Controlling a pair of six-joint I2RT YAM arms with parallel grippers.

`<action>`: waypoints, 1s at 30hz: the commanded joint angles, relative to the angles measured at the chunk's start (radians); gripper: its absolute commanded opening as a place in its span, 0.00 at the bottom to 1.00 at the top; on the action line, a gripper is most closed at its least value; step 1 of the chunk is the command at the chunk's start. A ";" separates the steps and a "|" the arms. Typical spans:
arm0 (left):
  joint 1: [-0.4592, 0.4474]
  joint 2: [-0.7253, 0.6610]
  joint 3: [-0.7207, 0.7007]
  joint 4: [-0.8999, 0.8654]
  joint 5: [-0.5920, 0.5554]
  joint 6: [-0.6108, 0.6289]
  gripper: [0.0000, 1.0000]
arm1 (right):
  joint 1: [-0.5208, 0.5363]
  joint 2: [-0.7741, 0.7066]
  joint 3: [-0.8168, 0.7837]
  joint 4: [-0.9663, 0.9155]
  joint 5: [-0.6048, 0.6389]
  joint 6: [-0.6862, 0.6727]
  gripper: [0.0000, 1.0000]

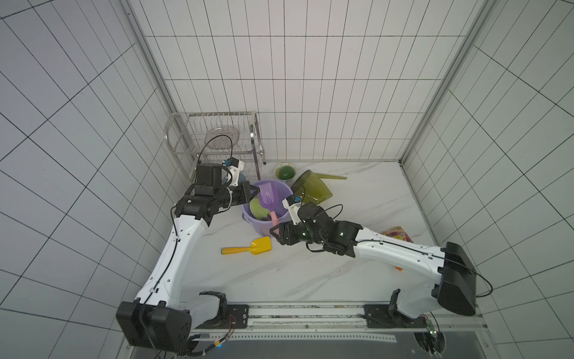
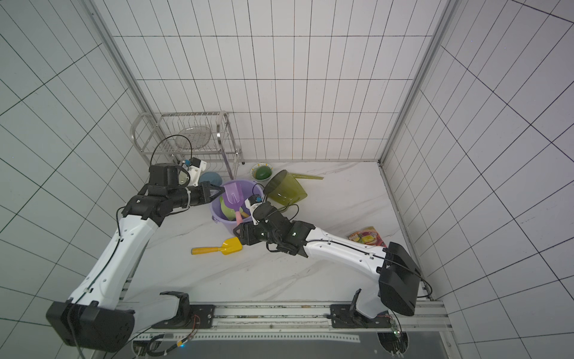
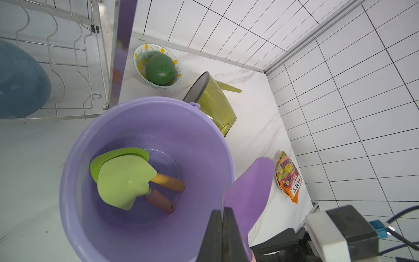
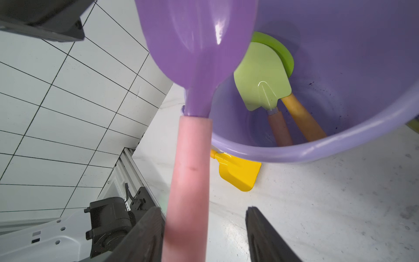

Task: Organize the gardening tools
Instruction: Pick up the gardening tool from the center of the board.

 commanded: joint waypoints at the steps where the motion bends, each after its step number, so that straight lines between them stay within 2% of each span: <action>1: 0.008 -0.015 -0.003 0.046 0.032 -0.014 0.00 | 0.009 0.014 0.036 0.013 0.005 -0.026 0.53; 6: 0.010 -0.016 -0.008 0.049 0.034 -0.014 0.00 | 0.011 0.015 0.036 0.012 0.008 -0.033 0.32; 12: 0.011 -0.020 -0.008 0.046 0.027 0.023 0.00 | 0.009 -0.001 0.022 -0.001 0.020 -0.049 0.17; 13: 0.011 -0.021 -0.007 0.043 0.030 0.038 0.03 | 0.009 -0.005 0.018 -0.006 0.019 -0.057 0.15; 17: 0.012 -0.027 0.005 0.011 0.058 0.143 0.35 | -0.001 -0.029 0.000 -0.041 -0.010 -0.132 0.11; 19: 0.011 -0.033 0.014 -0.017 0.078 0.212 0.42 | -0.010 -0.047 -0.023 -0.048 -0.031 -0.185 0.10; 22: 0.012 -0.034 0.031 -0.071 0.107 0.301 0.47 | -0.030 -0.077 -0.063 -0.058 -0.065 -0.250 0.10; 30: 0.011 0.003 0.113 -0.336 0.268 0.584 0.45 | -0.096 -0.132 -0.163 -0.015 -0.243 -0.388 0.10</action>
